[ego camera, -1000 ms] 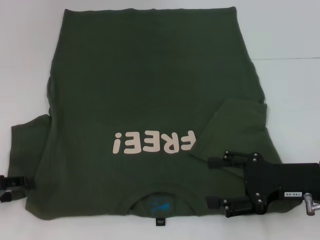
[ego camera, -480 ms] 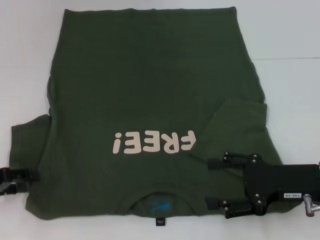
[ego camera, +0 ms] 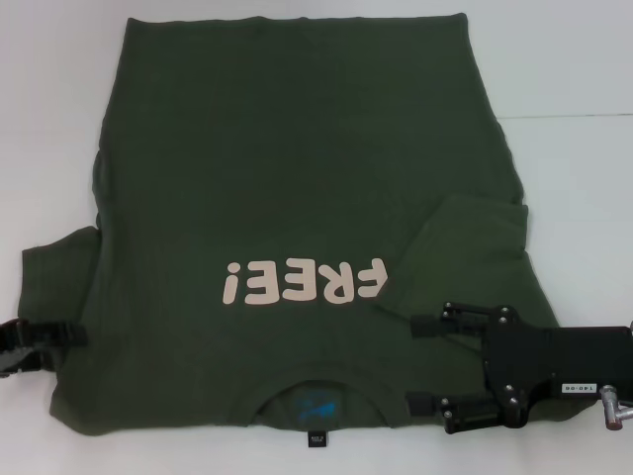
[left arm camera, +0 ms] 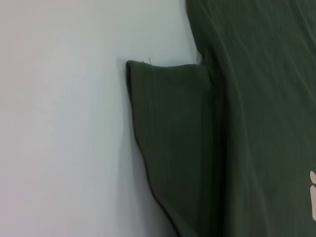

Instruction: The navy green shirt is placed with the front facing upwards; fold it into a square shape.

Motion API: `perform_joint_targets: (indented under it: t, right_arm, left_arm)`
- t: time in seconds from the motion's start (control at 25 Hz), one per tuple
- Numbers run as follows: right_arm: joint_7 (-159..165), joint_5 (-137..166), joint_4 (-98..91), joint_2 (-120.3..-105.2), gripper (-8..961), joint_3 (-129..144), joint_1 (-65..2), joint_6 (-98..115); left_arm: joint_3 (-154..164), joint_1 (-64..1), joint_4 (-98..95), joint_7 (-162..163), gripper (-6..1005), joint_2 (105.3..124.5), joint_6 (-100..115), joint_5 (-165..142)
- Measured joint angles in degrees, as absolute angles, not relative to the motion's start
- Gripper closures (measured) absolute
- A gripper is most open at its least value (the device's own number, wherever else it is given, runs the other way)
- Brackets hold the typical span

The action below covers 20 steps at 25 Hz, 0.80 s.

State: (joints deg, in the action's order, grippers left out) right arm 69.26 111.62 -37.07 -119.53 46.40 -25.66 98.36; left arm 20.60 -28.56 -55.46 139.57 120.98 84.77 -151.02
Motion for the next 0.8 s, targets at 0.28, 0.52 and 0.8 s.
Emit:
perform_joint_targets:
  t: [0.28,0.52,0.8]
  right_arm:
    - [69.3,111.6,-37.1,-119.53,24,46.4,-25.6,98.4]
    - [69.4,111.6,-37.1,-119.53,23,46.4,-25.5,98.4]
    - [69.4,111.6,-37.1,-119.53,23,46.4,-25.3,98.6]
  left_arm:
    - [20.5,-29.1,-54.7,139.6,144,120.94,83.8,-151.0]
    - [20.6,-29.3,-54.6,139.9,187,120.93,83.2,-150.9]
    - [20.6,-29.6,-53.6,140.1,403,121.12,82.1,-151.2]
